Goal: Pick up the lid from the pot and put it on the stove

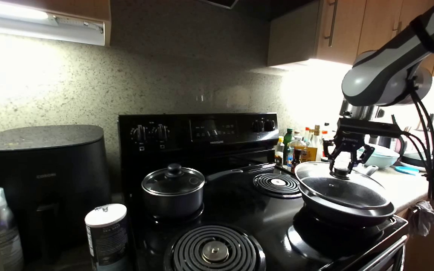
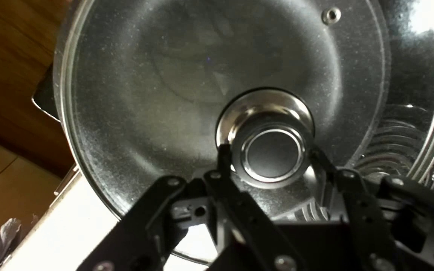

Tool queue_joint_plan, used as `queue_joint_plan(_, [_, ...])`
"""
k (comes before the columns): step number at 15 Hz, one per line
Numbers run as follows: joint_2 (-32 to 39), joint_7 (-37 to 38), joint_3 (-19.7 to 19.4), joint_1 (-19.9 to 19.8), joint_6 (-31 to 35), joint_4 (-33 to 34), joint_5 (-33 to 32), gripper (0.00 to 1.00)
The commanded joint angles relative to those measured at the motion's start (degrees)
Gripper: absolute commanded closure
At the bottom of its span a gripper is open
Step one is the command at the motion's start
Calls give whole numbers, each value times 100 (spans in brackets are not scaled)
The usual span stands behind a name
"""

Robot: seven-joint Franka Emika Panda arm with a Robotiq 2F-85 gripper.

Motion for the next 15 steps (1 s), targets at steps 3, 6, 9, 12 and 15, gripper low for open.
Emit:
queue_joint_plan(3, [-831,143,191,-18,184,-501,-89,76])
queue_joint_plan(6, [-592,-10,220,-66,64,-342,6,51])
queue_joint_plan(9, [-530,117,322,-21,58,-398,-194,76])
queue_joint_plan(12, [-391,411,529,68,99,-470,-808,76])
queue_joint_plan(15, [-243,869,706,204,50,-466,-1528,76])
